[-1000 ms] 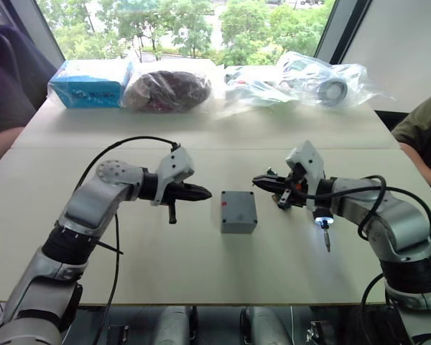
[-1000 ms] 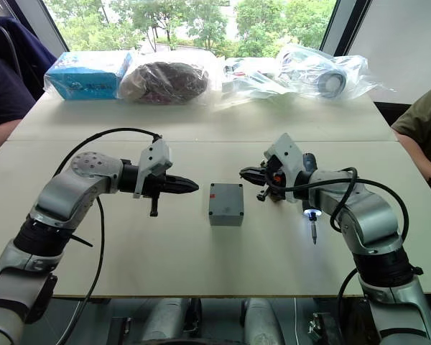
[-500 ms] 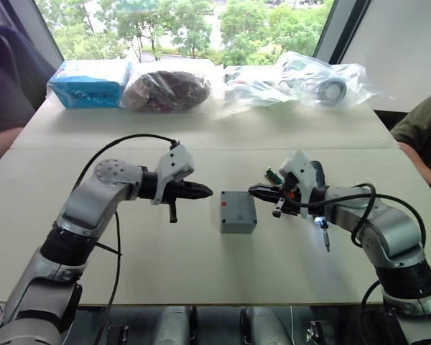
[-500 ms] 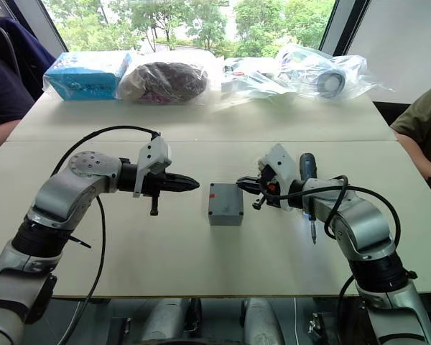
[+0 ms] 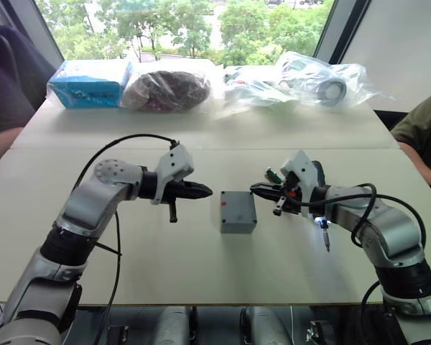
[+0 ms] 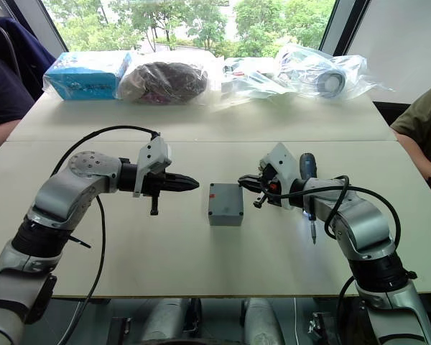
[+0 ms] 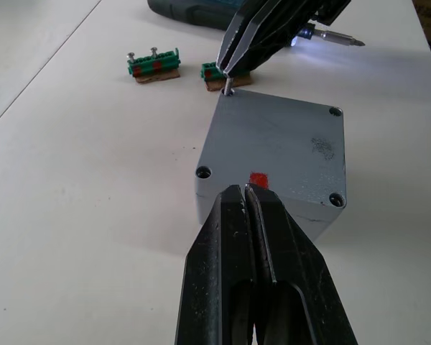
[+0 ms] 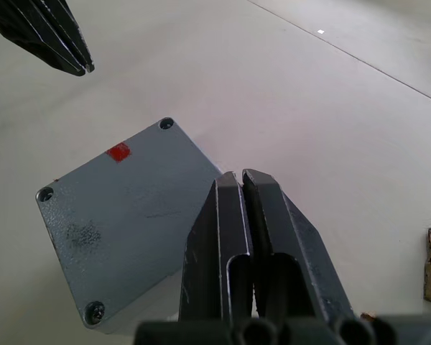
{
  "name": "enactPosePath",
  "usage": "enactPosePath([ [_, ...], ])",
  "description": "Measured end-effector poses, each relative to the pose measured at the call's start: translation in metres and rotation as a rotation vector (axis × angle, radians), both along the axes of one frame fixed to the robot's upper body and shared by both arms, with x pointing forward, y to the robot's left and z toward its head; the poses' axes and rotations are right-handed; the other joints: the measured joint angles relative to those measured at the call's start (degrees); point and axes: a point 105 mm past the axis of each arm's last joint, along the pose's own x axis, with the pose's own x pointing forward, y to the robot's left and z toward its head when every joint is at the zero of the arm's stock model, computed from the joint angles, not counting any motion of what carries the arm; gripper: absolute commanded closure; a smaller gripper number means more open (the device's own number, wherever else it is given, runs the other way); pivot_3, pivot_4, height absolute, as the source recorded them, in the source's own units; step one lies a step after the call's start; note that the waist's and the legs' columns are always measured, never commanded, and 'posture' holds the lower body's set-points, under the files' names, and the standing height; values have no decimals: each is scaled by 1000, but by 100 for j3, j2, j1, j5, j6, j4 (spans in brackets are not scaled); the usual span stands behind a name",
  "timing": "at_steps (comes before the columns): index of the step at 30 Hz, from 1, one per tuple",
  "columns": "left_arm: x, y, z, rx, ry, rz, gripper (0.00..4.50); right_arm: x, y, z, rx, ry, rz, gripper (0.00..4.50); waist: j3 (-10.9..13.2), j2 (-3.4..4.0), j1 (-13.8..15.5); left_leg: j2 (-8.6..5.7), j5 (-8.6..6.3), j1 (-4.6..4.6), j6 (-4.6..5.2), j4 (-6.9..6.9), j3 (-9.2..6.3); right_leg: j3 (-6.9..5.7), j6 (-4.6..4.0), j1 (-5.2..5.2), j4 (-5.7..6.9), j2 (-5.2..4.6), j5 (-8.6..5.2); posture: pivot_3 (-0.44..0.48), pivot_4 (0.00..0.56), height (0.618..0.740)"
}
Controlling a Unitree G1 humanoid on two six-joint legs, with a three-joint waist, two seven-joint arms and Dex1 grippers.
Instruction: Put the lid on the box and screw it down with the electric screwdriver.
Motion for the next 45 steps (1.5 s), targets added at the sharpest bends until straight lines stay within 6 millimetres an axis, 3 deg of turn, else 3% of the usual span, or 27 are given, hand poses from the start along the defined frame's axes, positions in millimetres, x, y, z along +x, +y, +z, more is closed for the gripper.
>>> enactPosePath([
  [21,0,-1,0,-3,-2,1,4500,2,-1,-8,-10,32,-1,4492,0,0,-1,0,0,0,0,0,0,0,0,0,0,0,0,0,150,740],
  [30,0,-1,-1,-7,-1,5,4500,5,-2,-9,-18,25,-8,913,0,0,-2,0,0,0,0,0,0,0,0,0,0,0,0,0,150,740],
  [36,-1,-6,1,-42,13,-9,4500,9,-12,14,51,5,-47,913,0,0,8,-1,0,0,0,0,0,0,0,1,0,-2,0,0,150,740],
  [38,-3,-9,5,-73,33,-19,4500,15,-28,28,82,17,-121,913,0,0,8,-1,0,-1,0,0,0,0,0,1,1,-3,0,0,150,740],
  [40,-4,-11,14,-102,28,-35,4500,22,-57,44,66,27,-239,298,0,1,9,-2,0,-1,0,0,0,-1,0,2,1,-5,0,0,150,740],
  [42,-6,-14,24,-111,4,-62,4500,24,-84,54,32,78,-346,35,1,1,8,-2,0,-1,0,-1,0,-1,0,1,-1,-5,0,0,150,740],
  [45,-12,-18,31,-103,-26,-115,4500,21,-104,57,10,189,-429,35,-1,4,-21,2,-1,2,1,-4,4,3,-1,-3,-2,-2,0,0,150,740],
])
